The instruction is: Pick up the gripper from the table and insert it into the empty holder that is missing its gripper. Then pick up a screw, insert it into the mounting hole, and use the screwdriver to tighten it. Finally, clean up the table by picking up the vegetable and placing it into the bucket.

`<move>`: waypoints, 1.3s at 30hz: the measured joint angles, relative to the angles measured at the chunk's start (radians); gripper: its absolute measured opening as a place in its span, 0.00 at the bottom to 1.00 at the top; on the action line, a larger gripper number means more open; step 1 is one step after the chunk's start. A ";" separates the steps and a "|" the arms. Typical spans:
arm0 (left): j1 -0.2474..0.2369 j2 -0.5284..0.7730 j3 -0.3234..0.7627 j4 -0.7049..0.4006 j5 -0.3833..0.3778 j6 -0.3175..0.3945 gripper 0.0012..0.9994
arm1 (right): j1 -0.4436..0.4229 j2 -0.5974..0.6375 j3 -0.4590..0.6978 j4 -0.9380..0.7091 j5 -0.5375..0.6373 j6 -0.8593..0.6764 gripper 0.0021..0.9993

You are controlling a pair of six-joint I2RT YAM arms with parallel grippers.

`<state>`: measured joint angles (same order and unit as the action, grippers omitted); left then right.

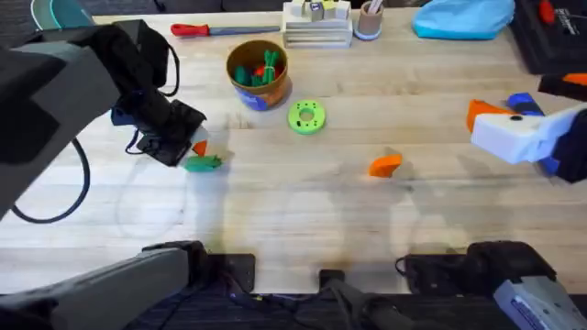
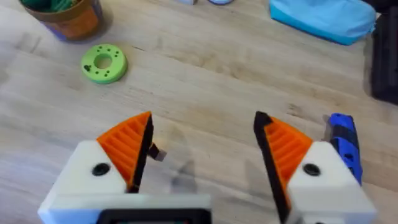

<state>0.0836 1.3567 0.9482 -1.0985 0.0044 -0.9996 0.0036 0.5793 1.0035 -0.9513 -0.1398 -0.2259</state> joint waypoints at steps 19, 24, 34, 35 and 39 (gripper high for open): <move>-0.558 -0.415 0.198 0.157 0.013 0.472 0.99 | 0.000 0.000 0.000 -0.022 -0.007 0.144 0.95; -0.649 -0.475 0.203 0.313 0.014 0.625 0.99 | 0.000 0.000 0.000 -0.026 -0.008 0.144 0.95; -0.664 -0.513 0.203 0.388 0.013 0.705 0.99 | 0.000 0.000 0.000 -0.027 -0.008 0.144 0.94; -0.664 -0.512 0.203 0.382 0.013 0.705 0.99 | 0.000 0.000 0.000 -0.027 -0.008 0.145 0.94; -0.664 -0.513 0.203 0.358 0.013 0.704 0.99 | 0.000 0.000 0.000 -0.027 -0.008 0.144 0.95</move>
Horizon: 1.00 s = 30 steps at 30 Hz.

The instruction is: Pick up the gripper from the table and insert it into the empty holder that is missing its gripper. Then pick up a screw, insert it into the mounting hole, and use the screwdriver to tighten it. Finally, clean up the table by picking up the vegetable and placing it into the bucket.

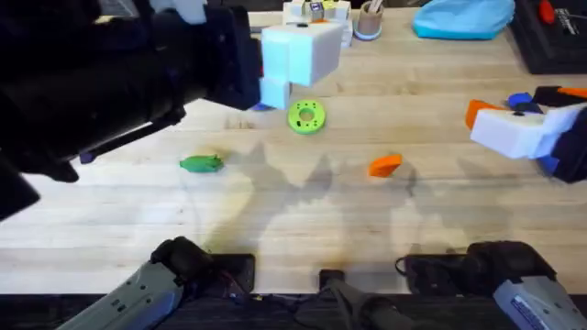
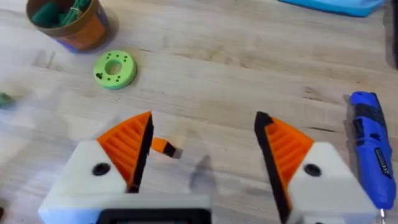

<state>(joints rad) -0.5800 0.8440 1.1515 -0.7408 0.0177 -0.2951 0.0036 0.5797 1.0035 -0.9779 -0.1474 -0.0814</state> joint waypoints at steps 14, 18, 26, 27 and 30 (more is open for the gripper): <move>0.000 -0.001 -0.038 0.134 -0.021 0.098 0.99 | 0.000 0.000 0.000 0.000 0.000 0.000 0.95; 0.000 -0.026 -0.151 0.278 -0.004 0.216 0.99 | 0.000 0.000 0.000 -0.001 0.000 0.000 0.95; 0.000 -0.234 -0.532 0.633 0.074 0.349 0.99 | 0.000 0.000 0.000 -0.001 0.000 0.000 0.95; 0.000 -0.260 -0.578 0.678 0.079 0.352 0.99 | 0.000 0.000 0.000 -0.002 0.000 0.000 0.95; 0.000 -0.353 -0.738 0.833 0.095 0.359 0.99 | 0.000 0.000 0.000 -0.002 0.000 0.000 0.95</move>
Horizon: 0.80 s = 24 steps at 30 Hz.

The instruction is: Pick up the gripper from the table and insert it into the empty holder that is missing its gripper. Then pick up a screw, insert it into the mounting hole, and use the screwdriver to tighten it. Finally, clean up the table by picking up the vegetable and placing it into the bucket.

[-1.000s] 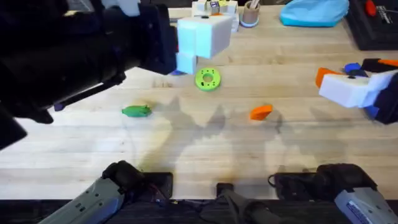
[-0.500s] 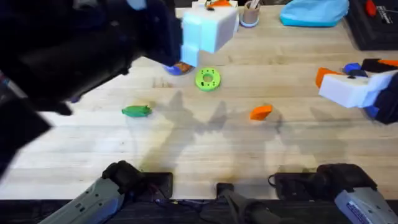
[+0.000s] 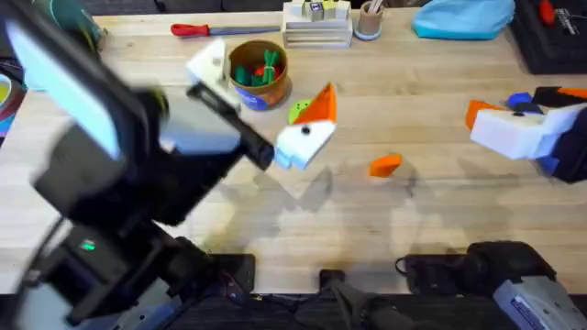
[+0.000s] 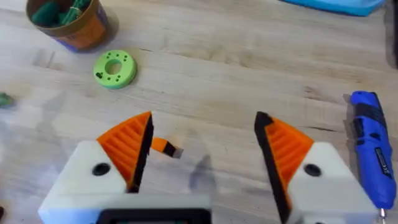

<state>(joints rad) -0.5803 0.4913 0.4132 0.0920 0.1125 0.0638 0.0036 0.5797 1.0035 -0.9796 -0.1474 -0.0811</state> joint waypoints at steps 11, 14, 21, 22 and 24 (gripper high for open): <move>0.000 -0.309 -0.273 0.094 0.019 0.002 0.99 | 0.000 0.000 0.000 0.000 0.000 0.000 0.95; 0.007 -0.389 -0.290 0.059 0.023 0.002 0.99 | 0.000 0.000 0.000 0.000 0.000 0.000 0.95; 0.075 -0.486 -0.395 0.140 0.023 0.003 0.99 | 0.000 0.000 0.000 0.000 0.000 0.000 0.95; 0.080 -0.486 -0.404 0.141 0.023 0.003 0.99 | 0.000 0.000 0.000 0.000 0.000 0.000 0.95; 0.091 -0.486 -0.408 0.135 0.023 0.003 0.99 | 0.000 0.000 0.000 0.000 0.000 0.000 0.94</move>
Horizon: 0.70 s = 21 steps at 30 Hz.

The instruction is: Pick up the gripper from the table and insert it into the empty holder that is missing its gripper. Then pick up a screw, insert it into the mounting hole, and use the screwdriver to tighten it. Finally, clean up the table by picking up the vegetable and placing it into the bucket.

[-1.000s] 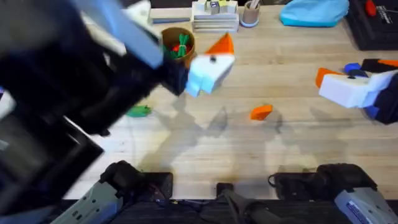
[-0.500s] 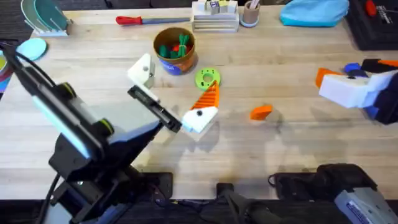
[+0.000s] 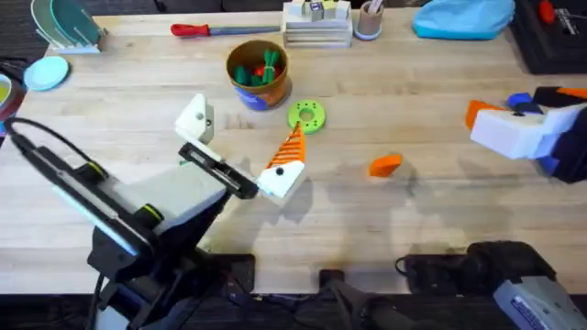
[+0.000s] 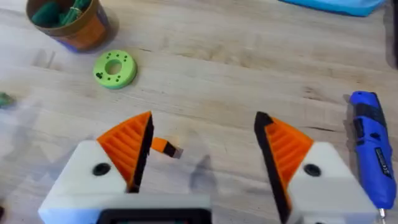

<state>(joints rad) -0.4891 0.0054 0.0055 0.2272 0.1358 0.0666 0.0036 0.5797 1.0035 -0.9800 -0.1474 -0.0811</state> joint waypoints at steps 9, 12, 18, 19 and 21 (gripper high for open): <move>0.045 -0.001 0.000 -0.196 0.076 0.000 0.99 | 0.000 0.000 0.000 0.000 0.000 0.000 0.95; 0.045 0.001 0.000 -0.284 0.128 0.000 0.99 | 0.000 0.000 0.000 0.000 0.000 0.000 0.95; 0.045 0.000 0.000 -0.284 0.165 0.000 0.99 | 0.000 0.000 0.000 0.000 0.000 0.000 0.95; 0.045 0.000 0.000 -0.284 0.167 0.000 0.99 | 0.000 0.000 0.000 0.000 0.000 0.000 0.95; 0.045 0.000 0.000 -0.284 0.170 0.000 0.99 | 0.000 0.000 0.000 0.000 0.000 0.000 0.95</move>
<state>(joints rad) -0.4442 0.0055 0.0055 -0.0566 0.3057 0.0666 0.0036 0.5797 1.0035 -0.9802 -0.1474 -0.0811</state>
